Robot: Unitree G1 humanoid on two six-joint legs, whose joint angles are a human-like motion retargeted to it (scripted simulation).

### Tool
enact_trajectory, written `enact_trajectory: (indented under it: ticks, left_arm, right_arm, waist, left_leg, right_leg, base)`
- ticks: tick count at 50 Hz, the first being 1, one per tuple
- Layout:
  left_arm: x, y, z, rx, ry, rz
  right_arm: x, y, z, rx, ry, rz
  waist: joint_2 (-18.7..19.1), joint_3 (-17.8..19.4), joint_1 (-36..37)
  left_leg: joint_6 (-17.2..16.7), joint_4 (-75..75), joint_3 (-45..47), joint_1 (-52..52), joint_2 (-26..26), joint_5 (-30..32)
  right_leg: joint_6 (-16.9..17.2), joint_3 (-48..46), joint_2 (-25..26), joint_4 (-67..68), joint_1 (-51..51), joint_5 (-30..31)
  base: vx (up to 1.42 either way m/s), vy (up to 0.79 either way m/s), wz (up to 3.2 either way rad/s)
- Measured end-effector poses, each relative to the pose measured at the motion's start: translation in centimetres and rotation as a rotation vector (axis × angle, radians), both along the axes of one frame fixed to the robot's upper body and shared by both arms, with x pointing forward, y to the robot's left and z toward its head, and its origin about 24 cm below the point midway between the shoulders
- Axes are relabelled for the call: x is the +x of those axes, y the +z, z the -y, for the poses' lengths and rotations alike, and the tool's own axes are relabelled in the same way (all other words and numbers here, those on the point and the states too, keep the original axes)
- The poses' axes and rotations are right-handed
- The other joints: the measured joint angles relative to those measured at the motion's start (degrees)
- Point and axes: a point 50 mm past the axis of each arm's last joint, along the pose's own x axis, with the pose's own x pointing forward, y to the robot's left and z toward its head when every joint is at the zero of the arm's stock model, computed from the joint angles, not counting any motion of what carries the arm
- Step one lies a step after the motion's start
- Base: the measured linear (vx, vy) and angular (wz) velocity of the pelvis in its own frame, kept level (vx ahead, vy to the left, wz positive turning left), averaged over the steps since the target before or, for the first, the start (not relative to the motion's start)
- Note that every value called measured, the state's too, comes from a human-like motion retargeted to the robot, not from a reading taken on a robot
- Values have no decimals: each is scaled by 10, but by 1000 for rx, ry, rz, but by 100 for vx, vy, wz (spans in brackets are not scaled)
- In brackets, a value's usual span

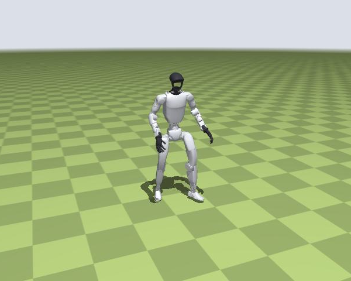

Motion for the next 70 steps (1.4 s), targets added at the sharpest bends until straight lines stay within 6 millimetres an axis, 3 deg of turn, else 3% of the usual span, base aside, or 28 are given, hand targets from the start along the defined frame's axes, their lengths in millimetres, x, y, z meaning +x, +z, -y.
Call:
enact_trajectory:
  ticks: [5, 7, 10, 14, 17, 20, 23, 25, 28, 30, 33, 35, 37, 39, 41, 42, 44, 47, 48, 50, 52, 55, 58, 62, 66, 70]
  left_arm:
    - [-7, -3, 6, -50, 56, 27]
    - [-8, -3, 7, -61, 61, 30]
    - [-9, -1, 6, -83, 88, 47]
    - [-17, -4, 3, -62, 115, 39]
    - [-39, -17, -8, 49, 72, -59]
    - [-81, -21, -30, 134, 94, -124]
    - [-133, -23, -45, 103, 256, -176]
    - [-161, -24, -55, 118, 348, -231]
    - [-180, -22, -75, 174, 409, -317]
    - [-177, -22, -86, 193, 442, -345]
    - [-145, -26, -96, 185, 525, -332]
    - [-114, -31, -101, 215, 553, -346]
    - [-81, -38, -98, 278, 514, -423]
    - [-36, -32, -84, 266, 560, -393]
    - [3, -26, -58, 147, 577, -305]
    - [21, -22, -43, 63, 562, -245]
    - [51, -11, -14, -66, 439, -142]
    - [76, 3, 21, 10, 104, -71]
    - [84, 11, 27, 112, -21, -55]
    - [101, 27, 43, 259, -186, -17]
    - [114, 42, 58, 278, -215, 55]
    - [126, 53, 69, 200, -198, 94]
    - [129, 56, 63, 120, -110, 93]
    - [115, 41, 43, 70, 6, 46]
    - [79, 11, 18, 69, 67, -59]
    - [29, -16, -23, 98, 176, -190]
  right_arm:
    - [6, 2, -4, -12, 117, 7]
    - [18, 7, -5, -50, 128, 26]
    - [46, 25, -9, -112, 208, 82]
    - [83, 55, -19, -246, 328, 175]
    - [90, 59, -12, -378, 382, 176]
    - [54, 43, 12, -310, 270, 122]
    - [-16, 8, 28, -81, 26, 6]
    - [-58, -12, 33, 27, -93, -106]
    - [-104, -32, 42, 58, -158, -270]
    - [-128, -40, 47, 27, -194, -354]
    - [-153, -58, 46, -23, -284, -478]
    - [-166, -76, 35, -5, -332, -595]
    - [-172, -91, 18, 56, -332, -685]
    - [-150, -96, 6, 80, -319, -681]
    - [-119, -90, 1, 89, -295, -589]
    - [-100, -85, 1, 98, -283, -524]
    - [-63, -70, -1, 151, -259, -390]
    - [-21, -46, -9, 309, -255, -205]
    - [-6, -36, -14, 373, -257, -127]
    - [19, -15, -15, 437, -284, 6]
    - [35, -2, -25, 465, -292, 69]
    - [55, 22, -26, 493, -271, 180]
    - [72, 41, -24, 524, -263, 252]
    - [79, 49, -20, 569, -316, 288]
    - [74, 46, -16, 615, -385, 304]
    - [74, 45, -15, 626, -418, 298]
  waist:
    - [7, 4, 7]
    - [3, 19, 11]
    - [6, 64, 13]
    - [6, 121, 3]
    - [-5, 107, 13]
    - [-40, 53, 48]
    - [-84, -4, 75]
    - [-92, -28, 75]
    - [-67, -40, 58]
    - [-50, -38, 48]
    - [-60, -12, 49]
    - [-92, 24, 41]
    - [-78, 61, 42]
    - [-79, 100, 51]
    - [-68, 121, 43]
    - [-62, 128, 32]
    - [-54, 132, -4]
    - [-64, 127, -63]
    - [-62, 127, -67]
    - [-60, 132, -69]
    - [-58, 136, -51]
    - [-57, 150, -38]
    - [-49, 162, -36]
    - [-38, 157, -38]
    - [-34, 132, -34]
    - [-39, 110, -21]
  left_leg:
    - [18, 116, -62, -44, 16, -56]
    - [-6, 110, -107, -54, 6, -41]
    - [-19, 207, -169, -97, 13, -80]
    - [-6, 361, -141, -163, 79, -136]
    - [7, 384, -106, -201, 125, -165]
    - [11, 313, -69, -215, 122, -143]
    - [10, 147, -1, -169, 85, -63]
    - [2, 36, 46, -126, 68, -34]
    - [-3, -48, 97, -77, 72, -64]
    - [6, -70, 92, -60, 72, -54]
    - [66, -42, 11, -70, 40, 38]
    - [92, 79, -52, -115, 1, 6]
    - [66, 278, -105, -170, 22, -103]
    - [48, 247, -134, -133, -22, -109]
    - [42, 200, -165, -88, -54, -105]
    - [36, 172, -183, -66, -66, -100]
    - [20, 126, -228, -27, -88, -90]
    - [-1, 95, -295, 23, -124, -88]
    - [-24, 136, -306, 18, -109, -109]
    - [-33, 169, -320, 24, -113, -123]
    - [-11, 110, -345, 79, -119, -108]
    - [23, 117, -354, 113, -144, -105]
    - [15, 134, -365, 142, -146, -117]
    - [-4, 127, -381, 181, -141, -124]
    - [7, 99, -396, 201, -149, -115]
    - [3, 75, -402, 204, -154, -112]
  right_leg:
    - [-16, -20, -2, 49, -18, -23]
    - [-14, -1, 1, 45, -22, -16]
    - [-38, 0, -9, 160, -71, -46]
    - [-40, -9, -40, 358, -148, -89]
    - [-34, -38, -52, 341, -134, -118]
    - [-44, -64, -73, 246, -98, -66]
    - [-28, -67, -96, 157, -55, 90]
    - [-19, -61, -96, 151, -30, 173]
    - [-48, -56, -93, 318, -33, 137]
    - [-65, -29, -92, 478, -61, 105]
    - [-70, 27, -94, 662, -109, 149]
    - [-63, 56, -104, 740, -138, 158]
    - [-44, 53, -61, 754, -147, 105]
    - [-69, 50, -53, 710, -186, 42]
    - [-81, 17, -46, 602, -205, -5]
    - [-79, -1, -36, 525, -209, -11]
    - [-50, -20, -4, 330, -202, 32]
    - [9, 7, 26, 59, -194, 164]
    - [12, 15, 51, 15, -211, 197]
    - [13, 4, 64, -41, -254, 226]
    - [13, -47, 50, -106, -255, 228]
    - [13, -134, 14, -95, -281, 239]
    - [13, -161, 8, -92, -290, 251]
    - [13, -149, 15, -101, -275, 215]
    - [13, -164, 3, -81, -250, 222]
    - [13, -149, 8, -73, -212, 189]
  base:
    - [-1, 1, 4]
    - [-10, 5, 24]
    - [-13, 10, 30]
    - [-6, 16, 74]
    - [17, 23, 98]
    - [41, 43, 104]
    - [60, 60, 142]
    - [67, 67, 176]
    - [66, 67, 203]
    - [62, 58, 206]
    - [55, 43, 215]
    - [44, 28, 273]
    - [41, 23, 247]
    - [31, 19, 185]
    - [29, 15, 184]
    - [26, 11, 202]
    - [28, 7, 225]
    - [35, -9, 219]
    - [35, -35, 138]
    - [29, -25, 94]
    - [29, 1, 62]
    - [23, 11, 57]
    - [24, -3, 50]
    - [25, -5, 45]
    - [18, 1, 30]
    - [12, -4, -2]
